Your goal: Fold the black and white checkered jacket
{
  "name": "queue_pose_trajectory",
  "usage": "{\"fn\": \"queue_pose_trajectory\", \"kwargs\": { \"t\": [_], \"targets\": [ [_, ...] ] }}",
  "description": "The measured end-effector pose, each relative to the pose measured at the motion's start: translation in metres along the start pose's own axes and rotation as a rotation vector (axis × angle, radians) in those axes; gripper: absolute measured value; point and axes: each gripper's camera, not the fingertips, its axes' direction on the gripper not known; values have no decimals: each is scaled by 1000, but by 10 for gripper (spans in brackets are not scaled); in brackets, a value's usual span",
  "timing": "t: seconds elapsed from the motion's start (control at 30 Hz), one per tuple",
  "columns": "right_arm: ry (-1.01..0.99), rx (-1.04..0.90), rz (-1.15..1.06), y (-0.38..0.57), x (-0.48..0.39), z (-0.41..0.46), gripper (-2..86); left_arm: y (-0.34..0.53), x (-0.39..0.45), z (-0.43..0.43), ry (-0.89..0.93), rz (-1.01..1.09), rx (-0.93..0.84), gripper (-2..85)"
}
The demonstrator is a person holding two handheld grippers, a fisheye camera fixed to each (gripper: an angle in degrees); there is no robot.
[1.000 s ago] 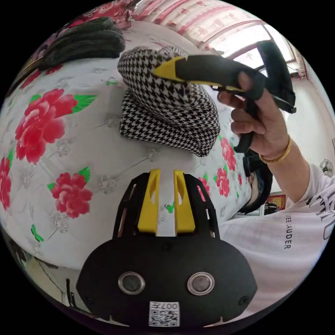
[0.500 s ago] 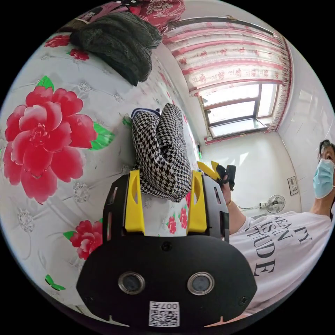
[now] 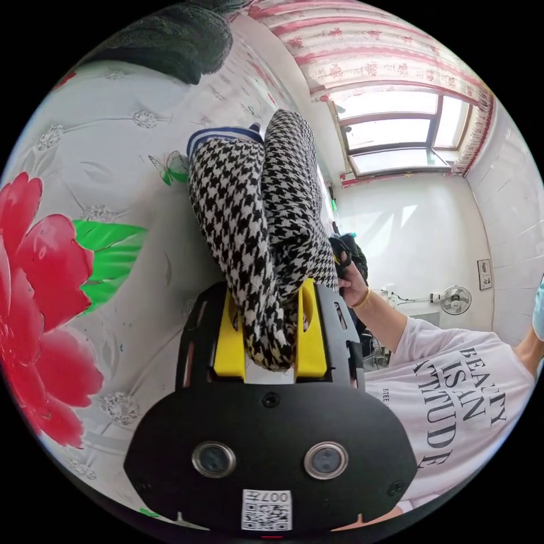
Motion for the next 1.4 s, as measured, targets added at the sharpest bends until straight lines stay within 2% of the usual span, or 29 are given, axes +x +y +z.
{"fn": "queue_pose_trajectory", "kwargs": {
  "t": [0.2,0.37,0.47,0.6,0.7,0.77,0.83,0.93,0.97,1.03,1.1,1.23,1.33,1.4],
  "targets": [
    [-182,114,-48,41,-18,-48,70,-10,34,-24,30,75,6,103],
    [-279,239,-88,48,-56,-65,62,-63,92,-70,-70,244,-43,96],
    [-382,317,-148,28,-99,-62,58,-114,135,-117,-153,364,-57,93],
    [-522,436,-253,-16,-178,-38,51,-188,204,-189,-368,501,-40,97],
    [-560,512,-287,-51,-226,-6,50,-230,226,-225,-566,475,48,109],
    [-515,562,-269,-70,-246,23,53,-250,219,-228,-746,383,128,123],
    [-465,575,-161,-89,-247,62,58,-268,183,-204,-1044,194,211,135],
    [-223,427,-82,-136,-229,135,66,-264,119,-141,-1280,84,240,119],
    [-133,319,-79,-152,-210,157,67,-261,106,-126,-1278,93,221,112],
    [-195,289,-125,-155,-183,163,70,-249,61,-70,-1263,135,177,91],
    [-263,264,-153,-153,-165,150,63,-234,55,-44,-1285,226,269,68],
    [-270,164,-251,-146,-165,126,43,-227,44,-6,-1395,224,342,2],
    [-117,135,-391,-120,-169,100,29,-222,36,-7,-1331,201,382,-7],
    [82,94,-497,-87,-163,84,17,-215,32,-14,-1264,195,404,-8]
  ]
}}
